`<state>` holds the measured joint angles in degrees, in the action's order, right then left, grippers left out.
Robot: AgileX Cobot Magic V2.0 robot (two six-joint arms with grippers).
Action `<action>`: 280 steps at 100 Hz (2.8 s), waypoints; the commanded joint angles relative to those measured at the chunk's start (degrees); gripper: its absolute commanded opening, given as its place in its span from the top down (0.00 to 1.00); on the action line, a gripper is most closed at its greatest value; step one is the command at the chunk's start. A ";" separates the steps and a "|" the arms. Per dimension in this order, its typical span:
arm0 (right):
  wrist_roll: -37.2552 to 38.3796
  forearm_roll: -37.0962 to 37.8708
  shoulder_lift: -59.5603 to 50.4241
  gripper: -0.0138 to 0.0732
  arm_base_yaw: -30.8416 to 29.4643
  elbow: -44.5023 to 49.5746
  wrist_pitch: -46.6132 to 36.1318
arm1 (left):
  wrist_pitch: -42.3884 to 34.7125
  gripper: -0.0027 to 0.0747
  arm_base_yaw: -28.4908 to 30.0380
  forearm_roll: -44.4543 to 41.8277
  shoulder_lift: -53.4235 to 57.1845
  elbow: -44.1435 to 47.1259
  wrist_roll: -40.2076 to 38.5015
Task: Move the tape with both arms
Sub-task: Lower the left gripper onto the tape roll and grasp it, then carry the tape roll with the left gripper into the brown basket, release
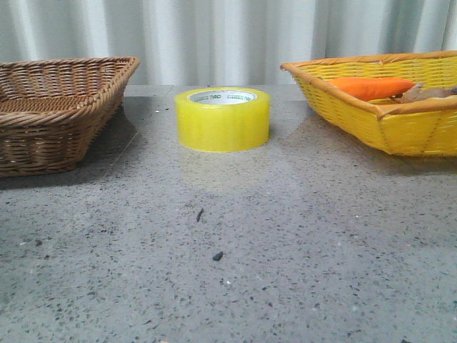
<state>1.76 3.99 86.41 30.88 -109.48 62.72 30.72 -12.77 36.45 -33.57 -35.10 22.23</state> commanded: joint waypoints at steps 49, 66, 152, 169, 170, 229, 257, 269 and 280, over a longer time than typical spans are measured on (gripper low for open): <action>-2.60 1.06 -44.12 0.92 1.99 32.99 -14.38 | -2.96 0.72 -12.35 14.59 -31.93 -20.64 16.73; -2.60 3.43 -55.20 0.92 1.99 48.65 -22.88 | -0.44 0.72 -13.54 14.59 -44.06 -32.32 16.73; -2.49 0.76 -61.40 0.92 1.99 58.71 -25.03 | 23.80 0.42 -18.35 -25.99 -70.69 -67.43 -19.90; -2.42 0.23 -61.40 0.92 1.99 58.71 -24.74 | 21.02 0.42 -18.35 -25.99 -72.55 -67.43 -21.46; -2.42 0.23 -61.40 0.92 1.99 58.71 -24.74 | 20.89 0.42 -18.24 -25.99 -72.73 -67.43 -21.69; -2.42 -1.31 -61.40 0.92 1.99 58.71 -24.32 | 17.94 0.55 -17.13 -23.47 -78.82 -67.67 -22.72; -2.42 -1.20 -61.40 0.92 1.99 58.71 -24.43 | 17.69 0.99 -17.13 -23.60 -77.76 -70.26 -21.10; -2.42 -1.20 -61.40 0.92 1.99 58.71 -24.66 | 18.93 0.99 -16.08 -23.46 -74.93 -76.80 -21.10; -2.42 -1.20 -61.40 0.92 1.99 58.71 -25.02 | 20.58 0.99 -14.02 -23.57 -72.28 -83.46 -21.10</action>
<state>-0.40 2.64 24.12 32.96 -49.46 42.57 54.00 -28.60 11.50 -113.10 -111.40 1.37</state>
